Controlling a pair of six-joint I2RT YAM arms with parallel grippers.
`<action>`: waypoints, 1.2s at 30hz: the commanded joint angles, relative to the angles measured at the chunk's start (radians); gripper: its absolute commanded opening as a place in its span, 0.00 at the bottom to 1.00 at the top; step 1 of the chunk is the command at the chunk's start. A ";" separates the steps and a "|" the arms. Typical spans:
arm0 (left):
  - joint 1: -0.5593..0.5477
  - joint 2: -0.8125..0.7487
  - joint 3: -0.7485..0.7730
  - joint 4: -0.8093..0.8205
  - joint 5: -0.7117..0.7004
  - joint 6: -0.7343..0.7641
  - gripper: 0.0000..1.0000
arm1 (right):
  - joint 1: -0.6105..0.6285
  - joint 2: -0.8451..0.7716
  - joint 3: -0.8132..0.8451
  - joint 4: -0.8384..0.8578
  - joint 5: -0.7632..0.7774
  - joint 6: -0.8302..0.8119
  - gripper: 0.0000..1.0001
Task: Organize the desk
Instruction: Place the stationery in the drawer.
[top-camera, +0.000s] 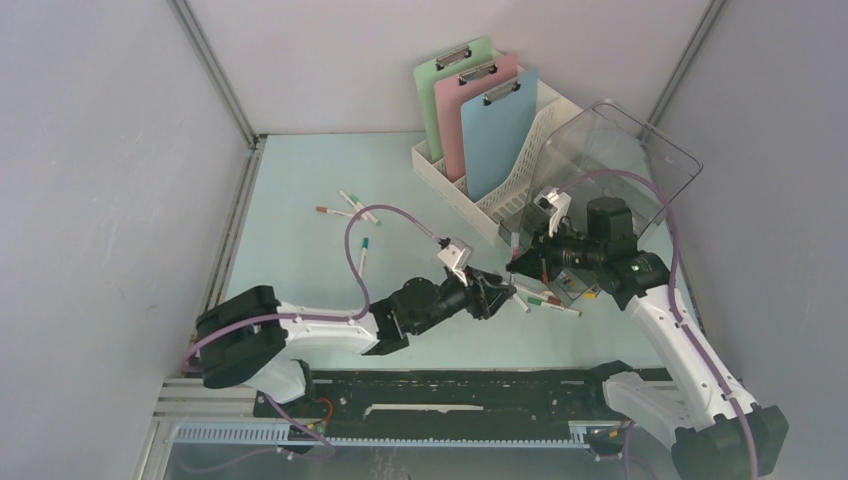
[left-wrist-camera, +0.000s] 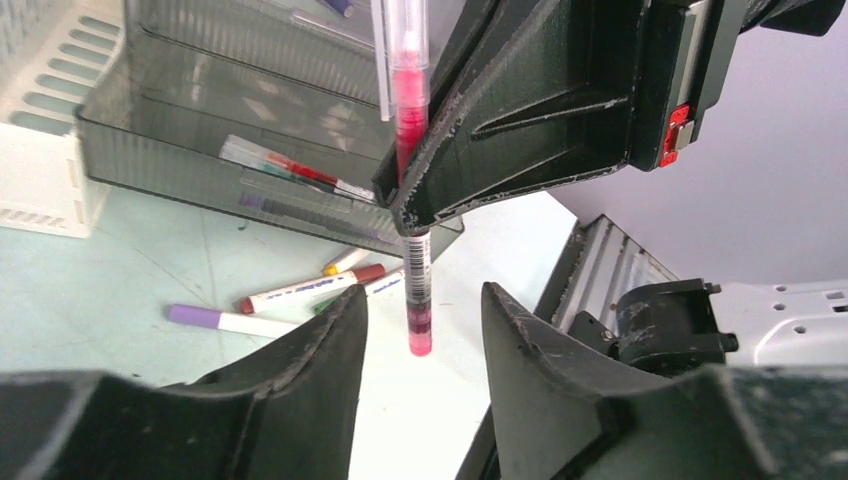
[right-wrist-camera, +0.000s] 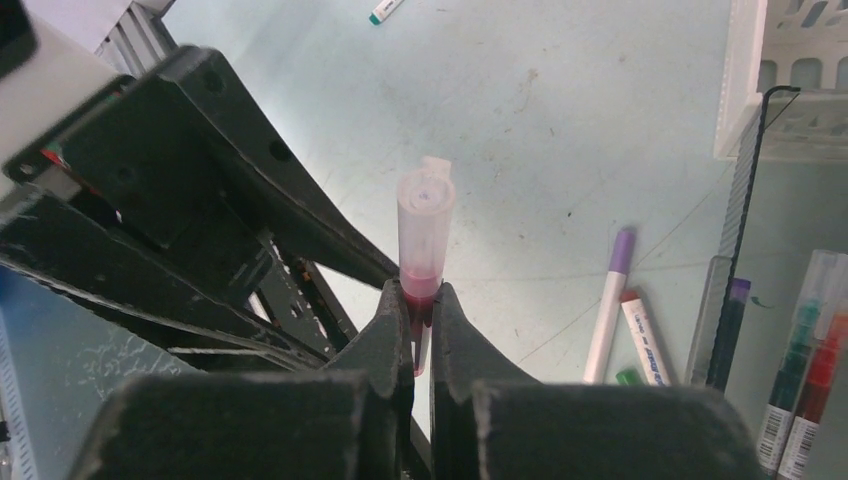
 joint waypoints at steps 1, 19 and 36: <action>-0.008 -0.092 -0.036 0.007 -0.077 0.075 0.55 | 0.004 -0.023 -0.002 -0.004 0.027 -0.076 0.00; -0.001 -0.542 -0.323 -0.247 -0.643 0.194 1.00 | -0.096 -0.052 -0.002 -0.092 0.401 -0.424 0.00; 0.003 -0.520 -0.366 -0.236 -0.572 0.117 1.00 | -0.165 0.005 -0.010 -0.080 0.480 -0.421 0.07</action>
